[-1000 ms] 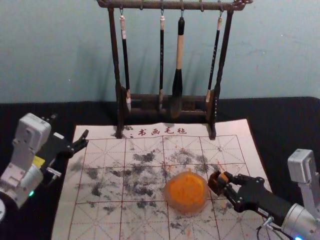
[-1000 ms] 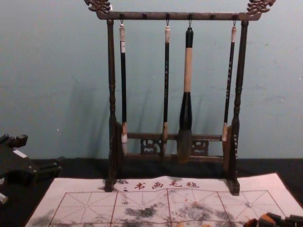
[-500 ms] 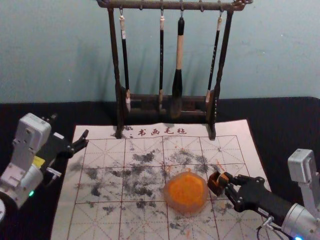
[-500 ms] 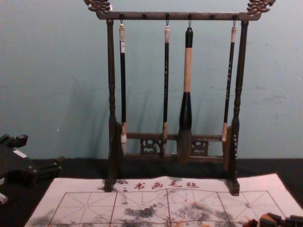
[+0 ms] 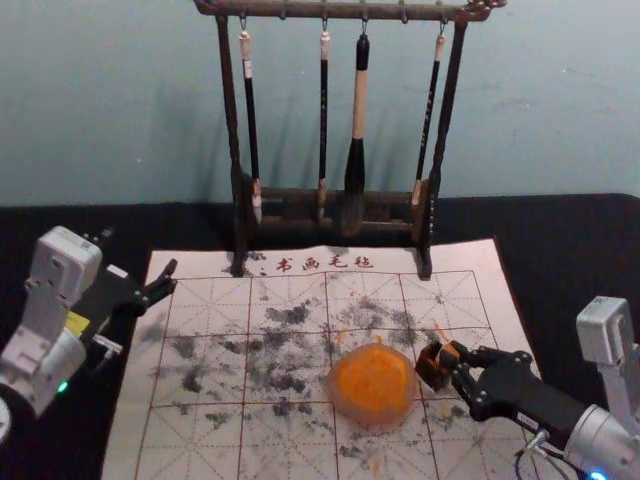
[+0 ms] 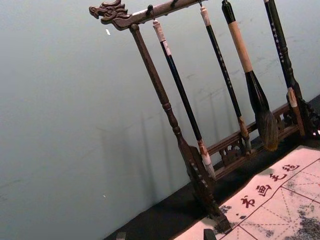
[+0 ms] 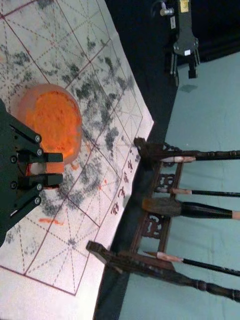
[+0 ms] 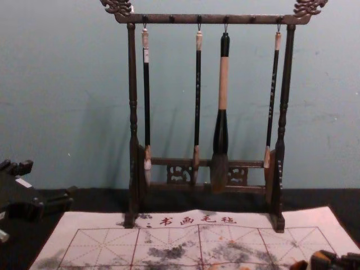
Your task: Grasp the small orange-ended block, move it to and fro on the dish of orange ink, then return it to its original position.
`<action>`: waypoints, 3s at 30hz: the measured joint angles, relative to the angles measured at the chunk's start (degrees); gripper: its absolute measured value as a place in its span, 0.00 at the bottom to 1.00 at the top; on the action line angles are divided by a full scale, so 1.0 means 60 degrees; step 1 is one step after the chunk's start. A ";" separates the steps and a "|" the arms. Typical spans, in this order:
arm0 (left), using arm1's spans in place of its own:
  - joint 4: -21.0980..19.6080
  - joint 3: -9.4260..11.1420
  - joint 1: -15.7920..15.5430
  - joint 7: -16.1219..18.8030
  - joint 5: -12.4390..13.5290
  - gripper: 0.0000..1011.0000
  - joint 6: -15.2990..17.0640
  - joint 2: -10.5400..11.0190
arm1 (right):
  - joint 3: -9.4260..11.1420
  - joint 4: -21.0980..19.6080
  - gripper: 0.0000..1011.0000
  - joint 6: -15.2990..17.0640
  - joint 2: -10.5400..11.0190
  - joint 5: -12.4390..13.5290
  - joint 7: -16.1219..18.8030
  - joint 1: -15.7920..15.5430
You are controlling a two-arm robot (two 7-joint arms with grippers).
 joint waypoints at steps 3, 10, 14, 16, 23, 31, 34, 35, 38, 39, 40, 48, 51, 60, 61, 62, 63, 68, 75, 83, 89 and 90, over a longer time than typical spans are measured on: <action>0.0000 0.0000 0.0000 0.0000 0.0001 0.99 0.0000 0.0000 | 0.0071 -0.0033 0.09 -0.0011 -0.0029 -0.0061 -0.0059 -0.0025; 0.0000 0.0000 0.0001 0.0000 0.0001 0.99 0.0000 0.0000 | 0.0240 -0.0192 0.09 0.0082 -0.0026 -0.0099 -0.0129 -0.0080; 0.0000 -0.0001 0.0000 0.0000 0.0001 0.99 0.0000 0.0000 | 0.0374 -0.0421 0.09 0.0151 0.0024 -0.0051 -0.0118 -0.0116; 0.0000 0.0000 0.0001 0.0000 0.0000 0.99 0.0000 0.0000 | 0.0417 -0.0499 0.09 0.0164 0.0047 -0.0008 -0.0090 -0.0126; 0.0000 0.0000 0.0000 0.0000 0.0000 0.99 0.0000 0.0000 | 0.0570 -0.0938 0.09 0.0166 0.0157 0.0229 0.0070 -0.0198; 0.0000 0.0000 0.0000 0.0000 0.0000 0.99 0.0000 0.0000 | 0.0590 -0.1268 0.09 0.0176 0.0230 0.0596 0.0331 -0.0116; 0.0000 0.0000 0.0000 0.0000 0.0000 0.99 0.0000 0.0000 | 0.0460 -0.1298 0.09 0.0254 0.0280 0.0674 0.0470 0.0007; 0.0000 0.0000 0.0000 0.0000 0.0000 0.99 0.0000 0.0000 | 0.0360 -0.1304 0.09 0.0305 0.0309 0.0698 0.0557 0.0083; 0.0000 -0.0001 0.0000 0.0001 0.0001 0.99 0.0000 0.0000 | 0.0097 -0.1301 0.09 0.0463 0.0391 0.0697 0.0732 0.0263; 0.0000 0.0000 0.0000 0.0000 0.0000 0.99 0.0000 0.0000 | 0.0034 -0.1295 0.09 0.0494 0.0409 0.0692 0.0763 0.0306; 0.0000 0.0000 0.0000 0.0000 0.0000 0.99 0.0001 0.0000 | -0.0050 -0.1283 0.09 0.0542 0.0430 0.0672 0.0794 0.0350; 0.0000 0.0000 0.0000 0.0000 0.0001 0.99 0.0000 0.0000 | -0.0867 -0.1100 0.09 0.0931 0.0577 0.0334 0.1094 0.0853; 0.0000 0.0000 0.0000 0.0000 0.0001 0.99 0.0001 0.0000 | -0.1084 -0.1011 0.09 0.1010 0.0608 0.0250 0.1164 0.1020; 0.0000 0.0000 0.0000 0.0001 0.0001 0.99 0.0000 0.0000 | -0.1565 -0.0764 0.09 0.1232 0.0618 0.0023 0.1256 0.1433; 0.0000 0.0000 0.0000 0.0001 0.0000 0.99 0.0000 0.0000 | -0.1591 -0.0742 0.09 0.1246 0.0609 0.0005 0.1254 0.1458; 0.0000 0.0000 0.0000 0.0000 0.0000 0.99 0.0000 0.0000 | -0.1620 -0.0718 0.09 0.1265 0.0597 -0.0015 0.1251 0.1490; 0.0000 0.0000 0.0000 0.0000 0.0000 0.99 0.0000 0.0000 | -0.1683 -0.0647 0.09 0.1293 0.0564 -0.0054 0.1240 0.1560; 0.0000 0.0000 0.0000 0.0000 0.0001 0.99 0.0000 0.0000 | -0.1849 -0.0406 0.09 0.1363 0.0444 -0.0162 0.1182 0.1755; 0.0000 0.0000 0.0000 0.0000 0.0000 0.99 0.0000 0.0000 | -0.1985 -0.0102 0.09 0.1397 0.0301 -0.0267 0.1138 0.1951; 0.0000 0.0000 0.0000 0.0000 0.0001 0.99 0.0000 0.0000 | -0.2042 0.0162 0.09 0.1422 0.0176 -0.0314 0.1125 0.2142; 0.0000 0.0000 0.0000 0.0000 0.0001 0.99 0.0000 0.0000 | -0.2019 0.0312 0.09 0.1480 0.0095 -0.0352 0.1025 0.2263; 0.0000 0.0000 0.0000 0.0000 0.0000 0.99 0.0000 0.0000 | -0.2011 0.0325 0.09 0.1490 0.0088 -0.0357 0.1006 0.2274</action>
